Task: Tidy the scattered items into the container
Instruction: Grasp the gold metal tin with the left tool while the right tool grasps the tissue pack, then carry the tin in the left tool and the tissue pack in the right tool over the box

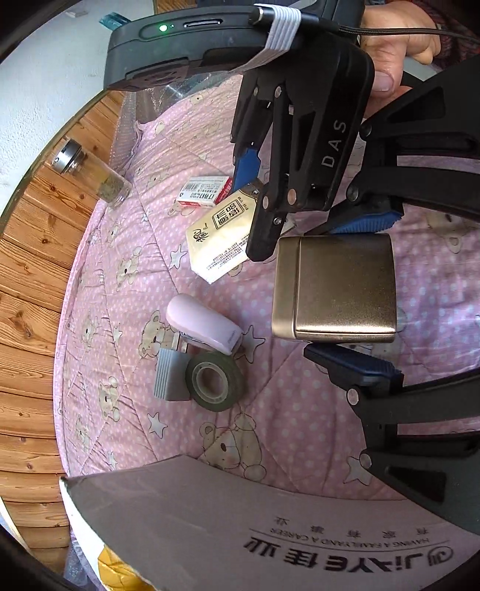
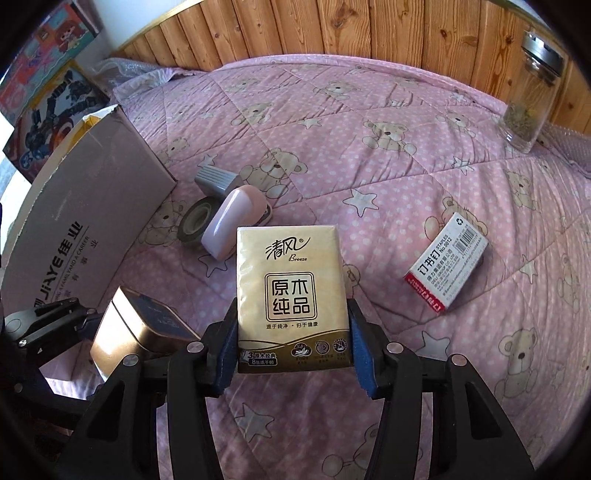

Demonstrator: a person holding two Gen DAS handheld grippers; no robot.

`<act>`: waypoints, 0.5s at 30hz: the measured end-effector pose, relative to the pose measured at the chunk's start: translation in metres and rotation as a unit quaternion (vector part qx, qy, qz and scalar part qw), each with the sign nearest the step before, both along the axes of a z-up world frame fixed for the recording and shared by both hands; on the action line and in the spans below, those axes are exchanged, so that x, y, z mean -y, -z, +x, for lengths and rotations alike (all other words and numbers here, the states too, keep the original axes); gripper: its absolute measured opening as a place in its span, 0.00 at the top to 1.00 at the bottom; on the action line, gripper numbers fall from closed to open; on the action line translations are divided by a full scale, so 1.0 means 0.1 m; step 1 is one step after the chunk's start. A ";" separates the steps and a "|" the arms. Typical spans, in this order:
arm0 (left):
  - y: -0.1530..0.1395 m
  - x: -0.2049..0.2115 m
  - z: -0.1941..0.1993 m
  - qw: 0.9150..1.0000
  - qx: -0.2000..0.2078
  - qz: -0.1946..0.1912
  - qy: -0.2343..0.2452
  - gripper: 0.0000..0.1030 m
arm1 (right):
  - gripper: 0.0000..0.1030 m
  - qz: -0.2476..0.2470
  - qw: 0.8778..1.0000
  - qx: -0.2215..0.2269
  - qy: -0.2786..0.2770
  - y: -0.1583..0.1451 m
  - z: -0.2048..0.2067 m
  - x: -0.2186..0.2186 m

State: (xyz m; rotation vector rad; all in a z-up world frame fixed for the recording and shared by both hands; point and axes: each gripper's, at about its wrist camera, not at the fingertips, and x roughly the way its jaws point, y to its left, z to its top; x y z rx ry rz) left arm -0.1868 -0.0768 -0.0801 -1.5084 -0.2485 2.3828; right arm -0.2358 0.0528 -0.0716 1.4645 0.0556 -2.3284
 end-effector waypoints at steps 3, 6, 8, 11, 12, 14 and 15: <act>-0.05 0.02 0.11 1.000 -0.002 0.000 0.004 0.47 | 0.47 -0.009 1.000 0.000 0.012 -0.06 0.12 -0.01; -0.12 0.07 0.23 1.000 -0.003 0.001 0.007 0.47 | 0.47 -0.015 1.000 -0.002 0.022 -0.12 0.24 -0.01; -0.17 0.09 0.30 1.000 -0.006 0.001 0.009 0.47 | 0.47 -0.019 0.999 -0.004 0.030 -0.15 0.31 -0.02; -0.25 0.12 0.41 1.000 -0.012 0.000 0.013 0.47 | 0.47 -0.028 0.999 -0.006 0.040 -0.21 0.44 -0.01; -0.28 0.13 0.44 1.000 -0.014 0.000 0.014 0.47 | 0.47 -0.031 0.999 -0.006 0.043 -0.22 0.48 -0.01; -0.32 0.15 0.50 1.000 -0.018 -0.001 0.017 0.47 | 0.46 -0.033 0.998 -0.006 0.047 -0.24 0.57 0.01; -0.35 0.16 0.53 1.000 -0.019 -0.001 0.018 0.47 | 0.47 -0.034 0.998 -0.006 0.049 -0.25 0.61 0.02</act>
